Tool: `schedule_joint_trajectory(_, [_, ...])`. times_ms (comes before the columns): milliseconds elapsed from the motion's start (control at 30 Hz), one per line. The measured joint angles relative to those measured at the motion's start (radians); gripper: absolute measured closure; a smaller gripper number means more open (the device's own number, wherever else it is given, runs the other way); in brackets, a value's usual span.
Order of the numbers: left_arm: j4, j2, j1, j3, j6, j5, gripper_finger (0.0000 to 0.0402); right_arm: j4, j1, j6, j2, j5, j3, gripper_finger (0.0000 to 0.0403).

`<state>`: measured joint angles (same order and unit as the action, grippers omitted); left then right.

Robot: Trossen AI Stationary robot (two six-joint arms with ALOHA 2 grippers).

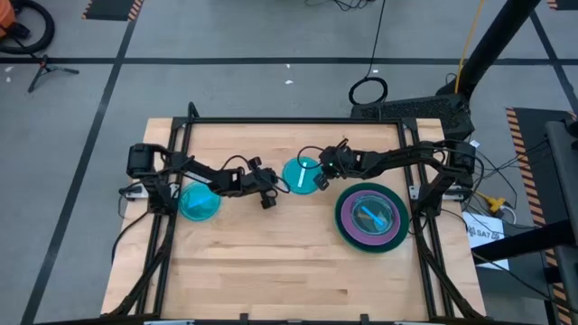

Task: Stack plastic plates
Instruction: Stack the right blue plate on top of the other blue plate

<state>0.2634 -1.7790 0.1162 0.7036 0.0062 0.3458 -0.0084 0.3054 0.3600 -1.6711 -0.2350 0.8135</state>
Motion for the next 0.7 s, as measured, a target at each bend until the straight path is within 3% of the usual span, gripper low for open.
schedule_joint_trajectory(133, [0.018,-0.027,0.015,0.0,0.045,-0.02,0.04,-0.047,0.005,0.024,0.0,-0.03,0.0,0.0399])
schedule_joint_trajectory(300, [0.083,-0.062,0.022,0.001,0.046,-0.021,0.04,-0.055,0.008,0.024,0.0,0.019,0.0,0.0401])
schedule_joint_trajectory(700, [0.101,-0.066,0.027,0.001,0.009,-0.03,0.04,0.048,0.015,0.017,-0.084,0.074,0.001,0.0402])
